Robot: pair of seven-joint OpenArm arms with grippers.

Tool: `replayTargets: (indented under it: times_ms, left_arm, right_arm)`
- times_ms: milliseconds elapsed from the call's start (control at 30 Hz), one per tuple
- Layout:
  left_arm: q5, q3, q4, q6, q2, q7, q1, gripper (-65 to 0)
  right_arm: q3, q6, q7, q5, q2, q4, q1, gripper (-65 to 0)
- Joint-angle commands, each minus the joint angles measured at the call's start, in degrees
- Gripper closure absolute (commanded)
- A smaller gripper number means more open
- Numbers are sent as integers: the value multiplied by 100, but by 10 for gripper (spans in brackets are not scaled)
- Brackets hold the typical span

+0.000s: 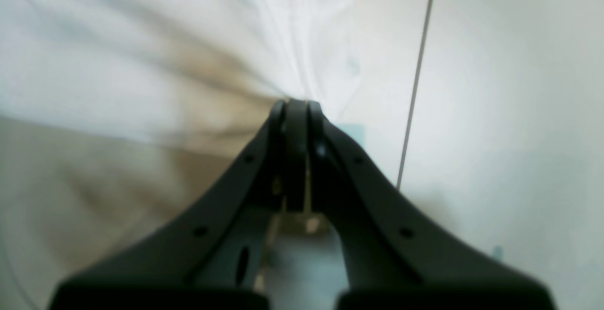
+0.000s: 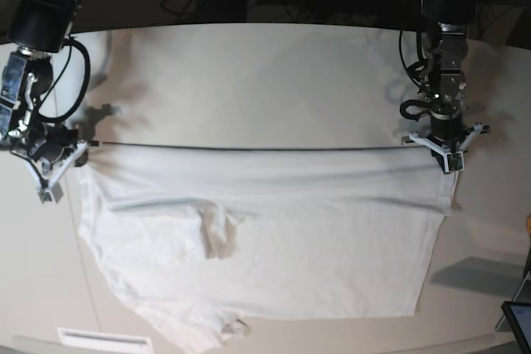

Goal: Fold the T-shirt properly
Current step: 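Pull the folded edge taut by spreading both grippers apart, then drag the taut folded edge toward the robot with both grippers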

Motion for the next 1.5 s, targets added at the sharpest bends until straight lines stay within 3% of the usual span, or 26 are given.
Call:
replayTargets:
  times_ms: [0,267,333,400,567,700,800,1000,1133,1267,1467]
  left_arm:
    - [21,-46,16,71,-98,190,-30,0]
    - [-23,-64,377,71,-89,199,93,0]
    - [-23,-64,632,71,-71,199,128,0]
    - [-23,-64,913,71,-62,208,146,0]
    - [-23,-73,1572,71,-54,173,322,0]
    - [-23,-82,1651,71,34,155,287,0]
    - [-23,-73,1282,71,175,146,-12,0]
    - [-23,-3,1168,71,272,225,-48,0]
    - [-295,-73,1203,71,333,850,5,0]
    - [-708,-64,1238,71,280,929,5,0]
    - [-700,15,1185,71,201,999,5,0]
  right_arm:
    - [33,-53,11,-143,144,82,115,0]
    - [33,-62,-85,-152,311,1339,-113,0]
    - [33,-62,-121,-160,311,1769,-192,-30]
    - [33,-62,-94,-152,293,2121,-307,-68]
    - [-380,-18,117,-116,126,2684,-553,-67]
    - [-1040,-18,715,-143,100,2552,-685,-1]
    - [-1506,-27,996,-152,91,2024,-676,0]
    - [-1567,-44,1400,-152,82,1400,-667,0]
    - [-1576,-53,1453,-152,109,1286,-667,0]
    - [-1576,-53,1453,-152,91,1295,-579,0]
    - [-1585,-53,1453,-160,118,1119,-351,0]
